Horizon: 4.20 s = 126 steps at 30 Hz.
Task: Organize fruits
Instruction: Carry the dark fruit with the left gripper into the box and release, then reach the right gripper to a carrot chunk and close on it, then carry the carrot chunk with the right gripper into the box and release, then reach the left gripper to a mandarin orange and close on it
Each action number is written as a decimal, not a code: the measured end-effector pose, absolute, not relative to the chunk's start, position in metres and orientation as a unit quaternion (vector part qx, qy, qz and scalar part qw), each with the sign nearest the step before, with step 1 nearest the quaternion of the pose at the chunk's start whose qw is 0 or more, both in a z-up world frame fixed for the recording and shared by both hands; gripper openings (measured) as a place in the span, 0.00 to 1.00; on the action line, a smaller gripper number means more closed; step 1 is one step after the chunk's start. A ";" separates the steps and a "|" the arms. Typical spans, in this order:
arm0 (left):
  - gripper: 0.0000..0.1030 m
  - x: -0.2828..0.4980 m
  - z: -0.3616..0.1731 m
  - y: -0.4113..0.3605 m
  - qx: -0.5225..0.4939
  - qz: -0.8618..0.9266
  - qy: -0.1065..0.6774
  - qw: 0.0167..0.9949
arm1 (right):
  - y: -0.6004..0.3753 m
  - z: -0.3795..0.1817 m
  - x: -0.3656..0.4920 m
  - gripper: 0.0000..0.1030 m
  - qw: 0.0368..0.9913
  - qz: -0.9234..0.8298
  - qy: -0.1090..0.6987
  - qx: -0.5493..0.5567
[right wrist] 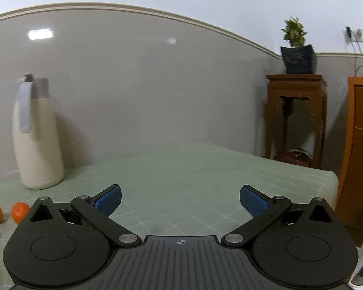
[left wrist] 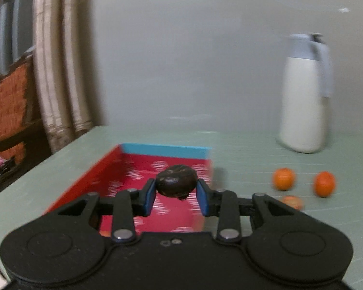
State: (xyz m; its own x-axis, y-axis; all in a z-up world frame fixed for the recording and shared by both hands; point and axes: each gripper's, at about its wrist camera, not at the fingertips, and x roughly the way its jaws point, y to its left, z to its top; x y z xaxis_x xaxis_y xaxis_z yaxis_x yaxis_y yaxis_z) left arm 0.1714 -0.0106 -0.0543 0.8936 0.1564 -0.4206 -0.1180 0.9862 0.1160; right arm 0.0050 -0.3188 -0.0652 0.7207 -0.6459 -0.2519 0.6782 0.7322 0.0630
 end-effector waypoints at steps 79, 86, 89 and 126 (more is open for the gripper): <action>0.94 0.058 -0.053 0.233 -0.083 0.417 0.192 0.884 | -0.149 -0.065 0.140 0.36 0.969 0.132 0.174 0.116; 0.94 0.059 -0.054 0.229 -0.076 0.415 0.194 0.885 | -0.129 -0.060 0.128 0.36 0.950 0.244 0.159 0.115; 0.94 0.059 -0.054 0.228 -0.075 0.414 0.194 0.886 | -0.121 -0.061 0.129 0.36 0.945 0.261 0.169 0.104; 0.94 0.087 -0.054 0.140 -0.005 0.302 0.166 0.939 | -0.216 -0.069 0.103 0.98 0.963 -0.233 0.122 0.052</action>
